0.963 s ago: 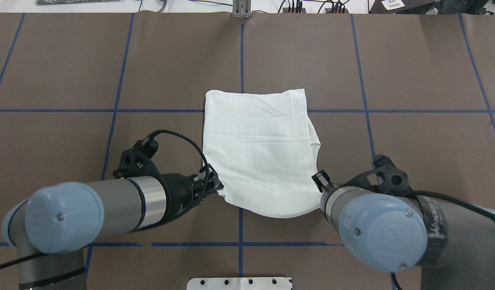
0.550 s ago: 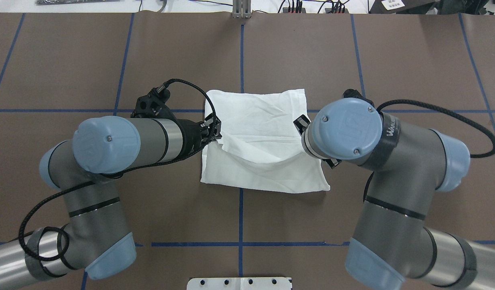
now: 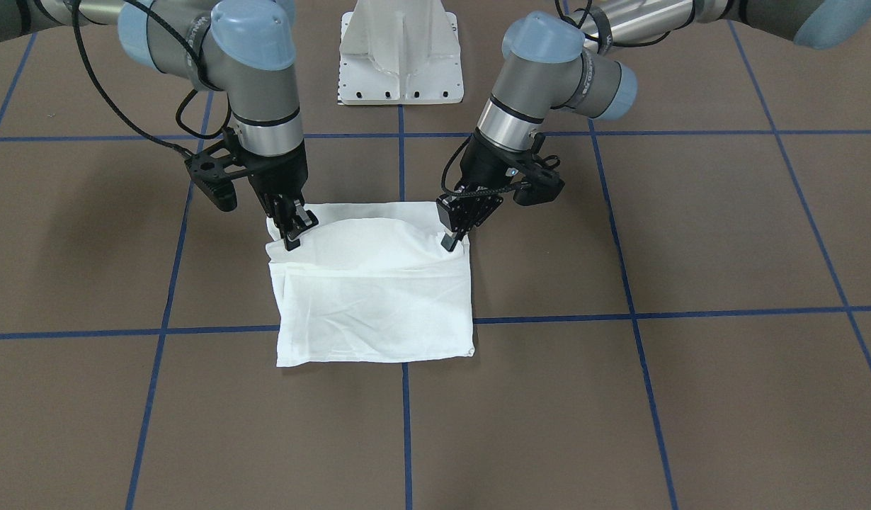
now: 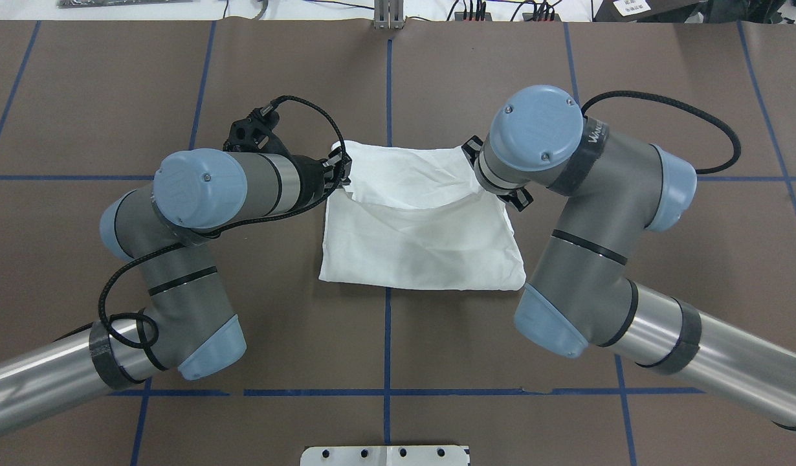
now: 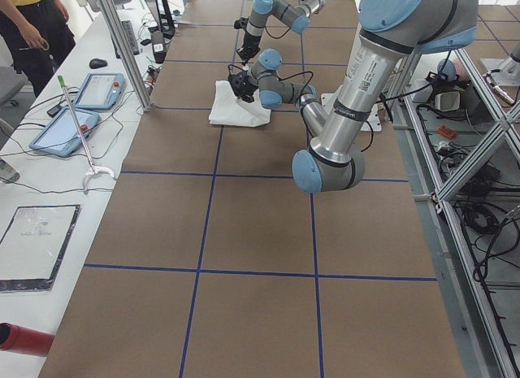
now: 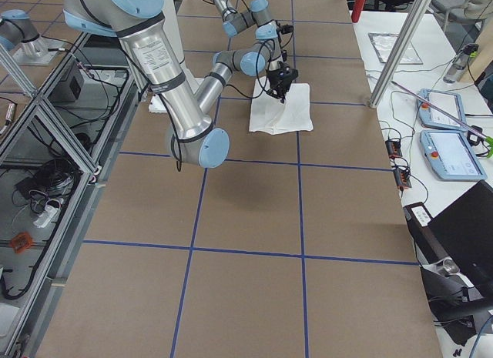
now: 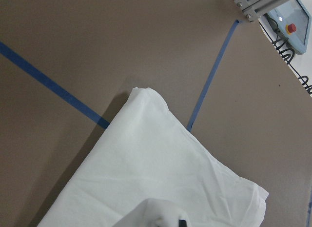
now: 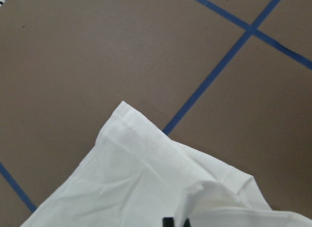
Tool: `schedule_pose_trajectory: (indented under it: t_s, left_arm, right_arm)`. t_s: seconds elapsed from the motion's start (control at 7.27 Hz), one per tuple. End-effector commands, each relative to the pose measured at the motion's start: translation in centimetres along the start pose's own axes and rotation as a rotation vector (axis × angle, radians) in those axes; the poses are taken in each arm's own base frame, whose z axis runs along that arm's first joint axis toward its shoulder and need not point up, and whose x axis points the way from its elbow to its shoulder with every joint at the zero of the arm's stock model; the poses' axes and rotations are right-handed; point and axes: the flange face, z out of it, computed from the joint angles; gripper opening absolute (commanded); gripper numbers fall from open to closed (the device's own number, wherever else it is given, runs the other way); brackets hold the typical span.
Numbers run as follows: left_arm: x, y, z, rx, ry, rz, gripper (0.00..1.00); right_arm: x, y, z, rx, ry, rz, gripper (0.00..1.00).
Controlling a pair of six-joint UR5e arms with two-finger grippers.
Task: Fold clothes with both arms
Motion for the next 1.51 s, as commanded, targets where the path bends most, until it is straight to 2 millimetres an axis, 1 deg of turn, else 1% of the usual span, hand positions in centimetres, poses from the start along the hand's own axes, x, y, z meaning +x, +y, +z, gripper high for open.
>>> schedule_pose_trajectory:
  t_s: [0.0,0.14,0.28,0.41,0.55,0.69,0.83,0.96,1.1,1.24,1.38]
  left_arm:
    - [-0.6,-4.4,4.5,0.056,-0.004,0.042,0.73]
    - [0.0,-9.1,3.7,0.115,0.000,0.090,1.00]
    - [-0.1,-13.5,3.1,0.116,-0.026,0.131,1.00]
    - [-0.4,-15.4,2.7,0.123,-0.014,0.144,1.00]
    - [-0.4,-15.4,2.5,0.118,-0.004,0.147,1.00]
    - [-0.6,-15.3,2.4,0.102,-0.009,0.165,1.00]
    - [-1.6,-16.7,1.6,0.048,-0.029,0.276,1.00]
    - [-4.4,-18.6,-0.9,0.003,-0.048,0.424,1.00]
    - [-6.6,-20.5,-3.7,-0.003,-0.052,0.562,1.00]
    - [-10.1,-22.1,-6.4,-0.026,-0.072,0.662,1.00]
    - [-13.2,-24.1,-9.6,-0.049,-0.084,0.752,1.00]
  right_arm:
    - [-3.3,-2.1,4.8,-0.018,-0.045,-0.044,0.99]
    - [-4.3,-6.0,3.8,-0.023,-0.052,-0.112,1.00]
    - [-4.7,-11.9,3.7,-0.059,-0.020,-0.188,1.00]
    - [-4.7,-14.9,3.7,-0.046,-0.012,-0.229,1.00]
    - [-4.6,-17.0,3.4,-0.040,-0.010,-0.255,1.00]
    - [-3.6,-18.9,3.7,-0.034,0.001,-0.299,1.00]
    - [-1.5,-21.3,3.8,-0.049,0.012,-0.343,1.00]
    - [2.3,-25.0,2.7,-0.065,0.011,-0.425,1.00]
    - [7.1,-29.4,1.5,-0.097,0.012,-0.503,1.00]
    - [11.4,-33.5,0.5,-0.113,0.016,-0.566,1.00]
    - [15.7,-37.0,-1.0,-0.123,0.011,-0.632,1.00]
